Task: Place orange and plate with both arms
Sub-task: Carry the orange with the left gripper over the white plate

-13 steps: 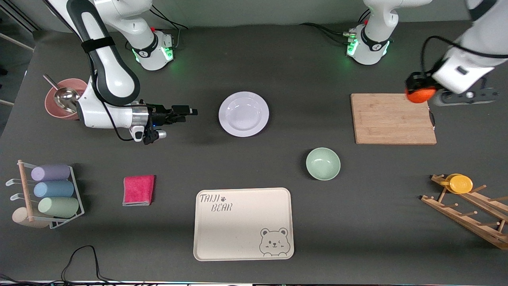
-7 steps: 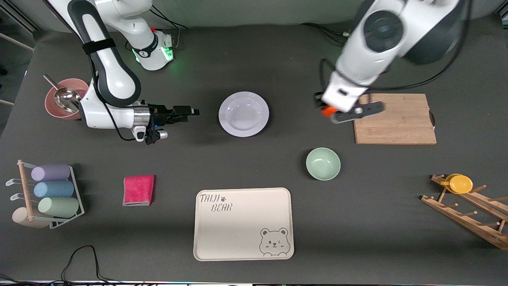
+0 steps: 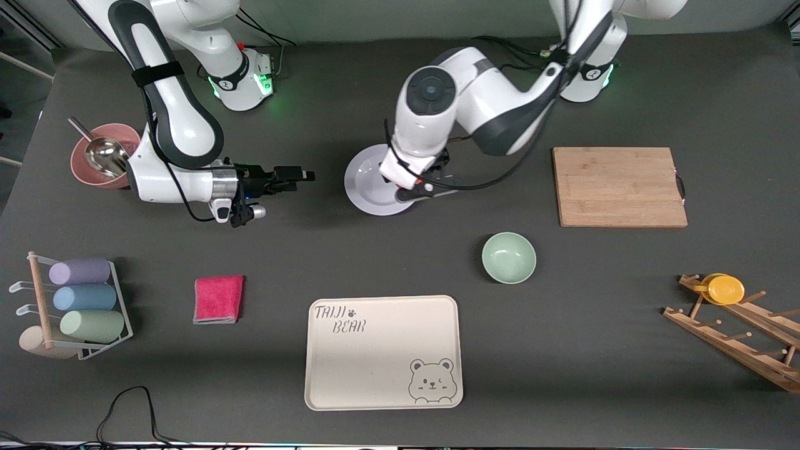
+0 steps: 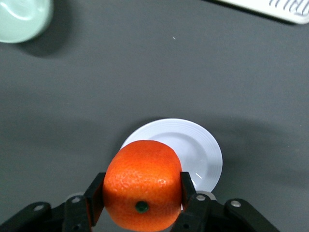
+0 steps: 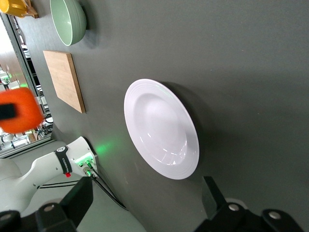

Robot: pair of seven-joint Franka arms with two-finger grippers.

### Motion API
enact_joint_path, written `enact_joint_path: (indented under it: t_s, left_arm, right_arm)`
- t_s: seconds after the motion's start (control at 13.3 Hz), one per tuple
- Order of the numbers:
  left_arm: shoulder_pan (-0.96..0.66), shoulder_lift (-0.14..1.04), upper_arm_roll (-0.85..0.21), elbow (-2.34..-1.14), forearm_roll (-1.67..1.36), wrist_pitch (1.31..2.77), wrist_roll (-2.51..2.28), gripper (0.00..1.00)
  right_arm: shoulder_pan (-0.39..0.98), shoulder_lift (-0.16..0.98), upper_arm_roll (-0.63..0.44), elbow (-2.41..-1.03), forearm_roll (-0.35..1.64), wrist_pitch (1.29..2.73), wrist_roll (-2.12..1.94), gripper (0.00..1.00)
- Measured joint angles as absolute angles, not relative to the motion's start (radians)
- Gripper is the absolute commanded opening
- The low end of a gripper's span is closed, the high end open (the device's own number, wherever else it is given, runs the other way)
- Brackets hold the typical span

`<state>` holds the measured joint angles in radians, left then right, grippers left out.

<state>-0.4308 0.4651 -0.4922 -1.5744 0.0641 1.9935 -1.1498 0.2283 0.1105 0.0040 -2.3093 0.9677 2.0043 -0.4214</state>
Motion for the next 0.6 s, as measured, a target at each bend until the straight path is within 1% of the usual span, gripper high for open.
enact_joint_path:
  t_s: [0.15,0.38,0.6]
  left_arm:
    - [-0.474,0.514,-0.491,-1.576,0.088,2.045,-1.179,0.0]
    - [-0.519,0.586,-0.489,-1.607,0.122,2.164,-1.22,0.0]
    - [-0.565,0.654,-0.488,-1.629,0.237,2.217,-1.293,0.0]
  right_arm:
    - [0.229,0.111,0.004,-2.309,0.97,2.005,-0.422,1.0]
    - [0.242,0.111,0.004,-2.31,0.98,2.006,-0.425,1.0]
    - [0.252,0.112,0.004,-2.315,0.981,2.023,-0.427,1.0]
